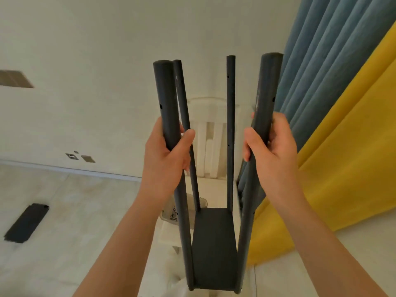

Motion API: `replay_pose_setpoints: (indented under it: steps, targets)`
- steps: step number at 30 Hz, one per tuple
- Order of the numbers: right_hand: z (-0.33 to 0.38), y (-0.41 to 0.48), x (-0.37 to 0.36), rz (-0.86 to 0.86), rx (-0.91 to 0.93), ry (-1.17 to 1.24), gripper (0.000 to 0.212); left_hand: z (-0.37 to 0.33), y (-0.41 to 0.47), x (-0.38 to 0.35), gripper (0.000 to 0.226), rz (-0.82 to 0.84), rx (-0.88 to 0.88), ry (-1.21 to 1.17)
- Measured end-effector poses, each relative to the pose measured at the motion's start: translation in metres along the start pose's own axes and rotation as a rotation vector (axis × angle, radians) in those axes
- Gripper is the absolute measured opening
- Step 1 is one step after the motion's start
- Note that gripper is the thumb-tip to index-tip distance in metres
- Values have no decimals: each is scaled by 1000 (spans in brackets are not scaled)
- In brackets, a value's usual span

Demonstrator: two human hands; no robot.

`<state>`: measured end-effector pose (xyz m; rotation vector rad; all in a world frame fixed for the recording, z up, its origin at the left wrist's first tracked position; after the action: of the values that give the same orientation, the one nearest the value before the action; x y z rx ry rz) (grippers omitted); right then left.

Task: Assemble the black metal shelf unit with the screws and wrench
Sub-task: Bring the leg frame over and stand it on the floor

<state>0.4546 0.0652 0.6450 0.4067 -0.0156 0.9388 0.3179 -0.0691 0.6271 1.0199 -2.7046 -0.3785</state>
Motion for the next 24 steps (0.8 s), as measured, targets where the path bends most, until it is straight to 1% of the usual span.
replay_pose_setpoints:
  steps: [7,15,18,24]
  targets:
    - [9,15,-83,195,6,93,14,-7,-39,82,16,-183,42,74]
    - [13,37,-222,427,-15,165,14,8,-90,208,13,-428,129,205]
    - [13,41,-283,486,-30,181,14,17,-111,261,15,-480,165,222]
    - [12,52,-406,531,-67,201,17,40,-143,372,14,-523,228,245]
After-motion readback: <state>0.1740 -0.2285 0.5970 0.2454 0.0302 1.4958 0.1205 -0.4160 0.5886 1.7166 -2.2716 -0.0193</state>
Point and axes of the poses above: each hand's wrist, its own y-axis towards the middle knuckle, its own x-axis out of the back of the hand, z = x × y, the point moved 3 cm from there along y, towards the middle knuckle, and after that the axes turned 15 degrees about z, right-handed, at the moved point
